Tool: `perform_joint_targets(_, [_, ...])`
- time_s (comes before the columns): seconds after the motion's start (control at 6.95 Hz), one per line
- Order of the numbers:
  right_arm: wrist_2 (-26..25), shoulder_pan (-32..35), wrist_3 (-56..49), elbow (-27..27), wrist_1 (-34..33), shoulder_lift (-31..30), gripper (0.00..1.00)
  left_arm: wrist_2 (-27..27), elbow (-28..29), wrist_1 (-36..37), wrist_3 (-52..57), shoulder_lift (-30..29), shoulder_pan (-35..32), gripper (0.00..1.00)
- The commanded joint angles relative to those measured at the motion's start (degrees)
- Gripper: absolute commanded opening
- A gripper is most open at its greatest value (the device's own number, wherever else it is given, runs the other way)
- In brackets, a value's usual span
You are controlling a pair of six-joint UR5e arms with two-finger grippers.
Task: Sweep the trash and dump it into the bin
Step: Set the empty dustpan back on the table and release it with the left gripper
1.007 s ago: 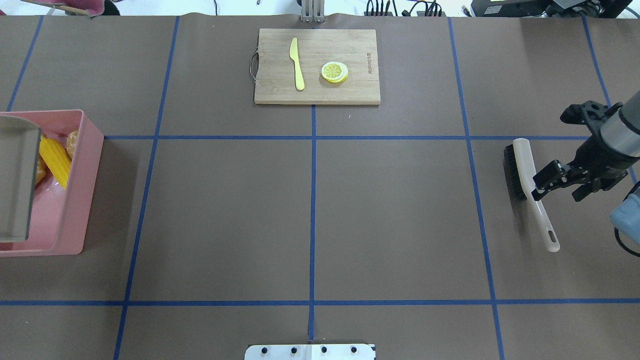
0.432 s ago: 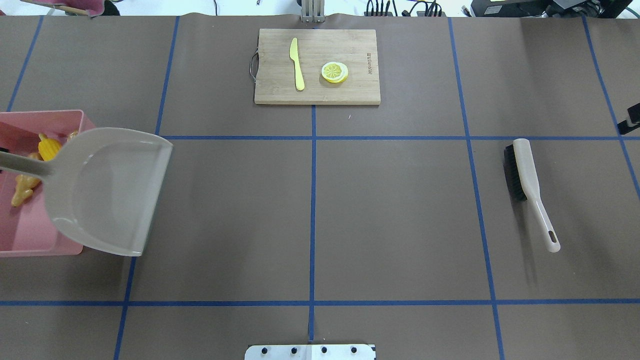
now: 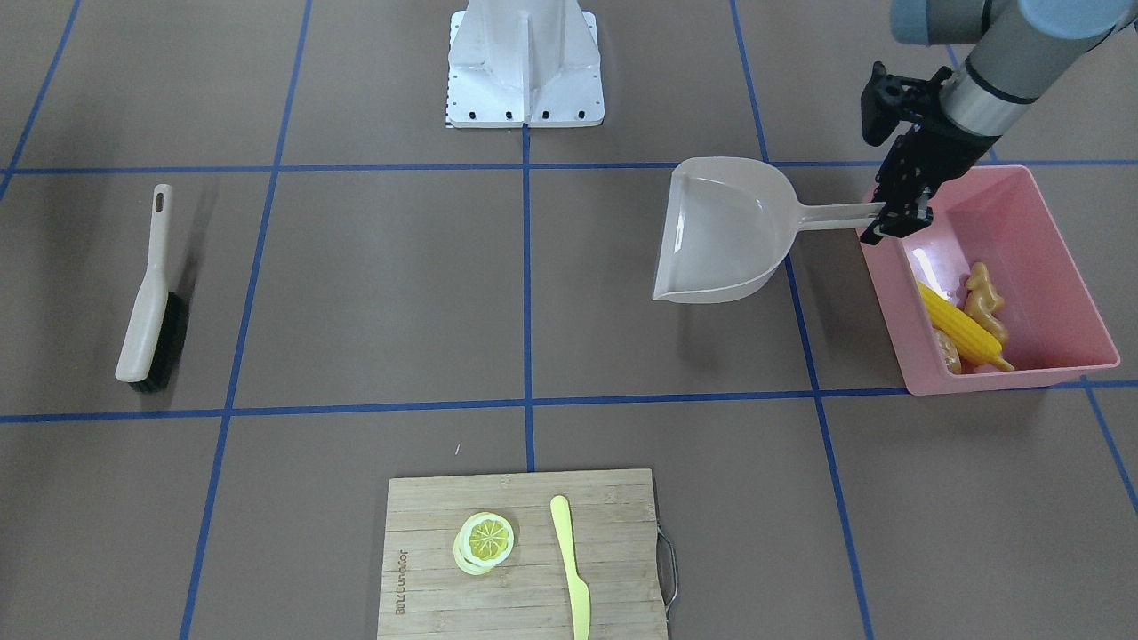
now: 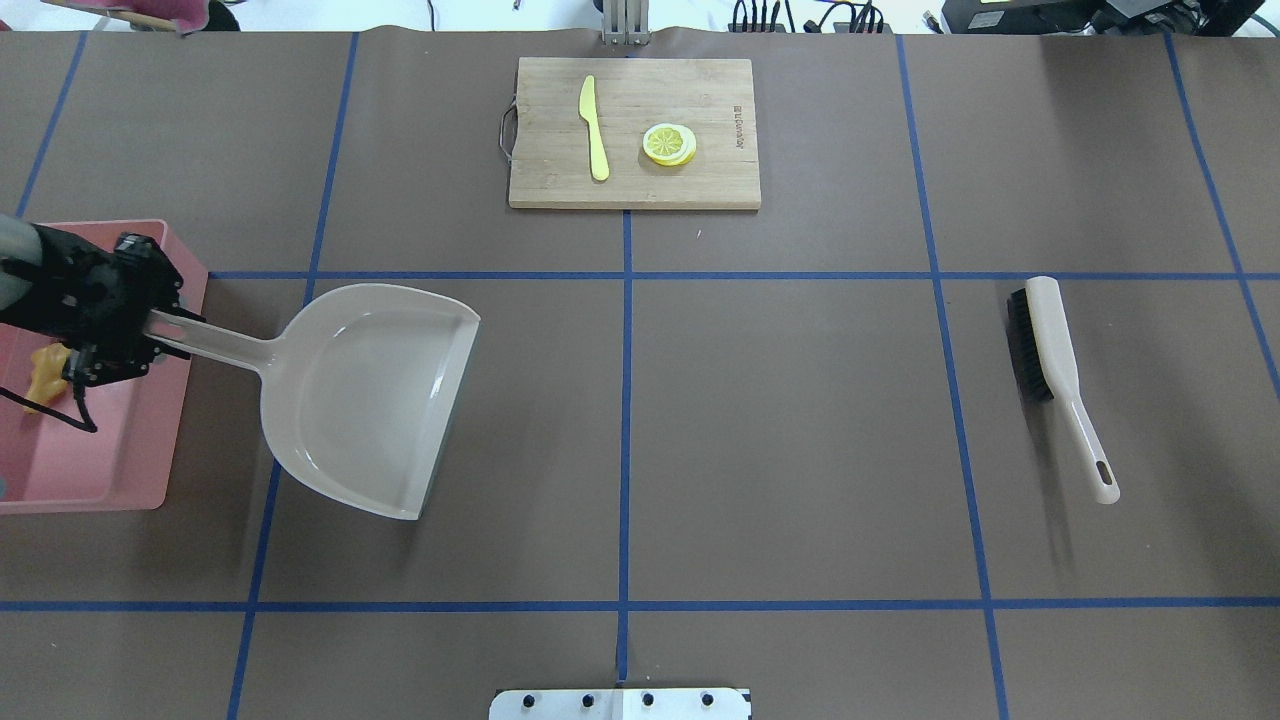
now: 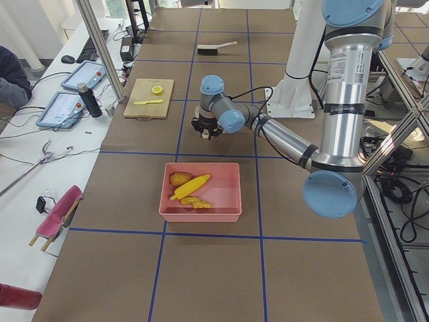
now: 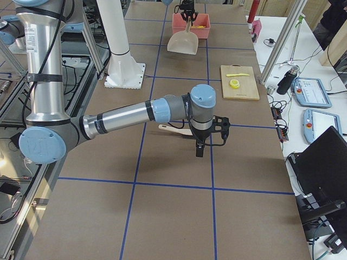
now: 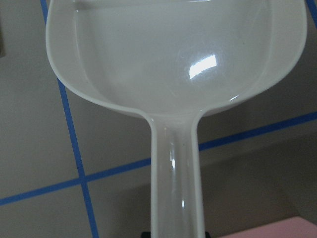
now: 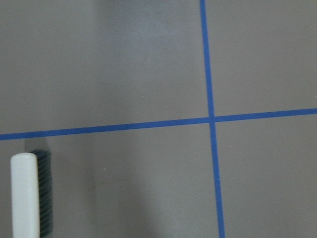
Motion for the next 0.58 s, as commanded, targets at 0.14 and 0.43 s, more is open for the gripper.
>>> perform_joint_targets(0.14, [-1.7, 2.4, -8.6, -6.6, -0.2, 0.3, 1.00, 2.3, 6.6, -0.6, -4.0, -9.4, 4.4, 0.04])
perform_joint_targets(0.43, [-1.8, 1.3, -8.5, -7.7, 0.1, 0.9, 1.00, 2.1, 8.6, -5.3, -9.1, -9.7, 5.0, 0.99])
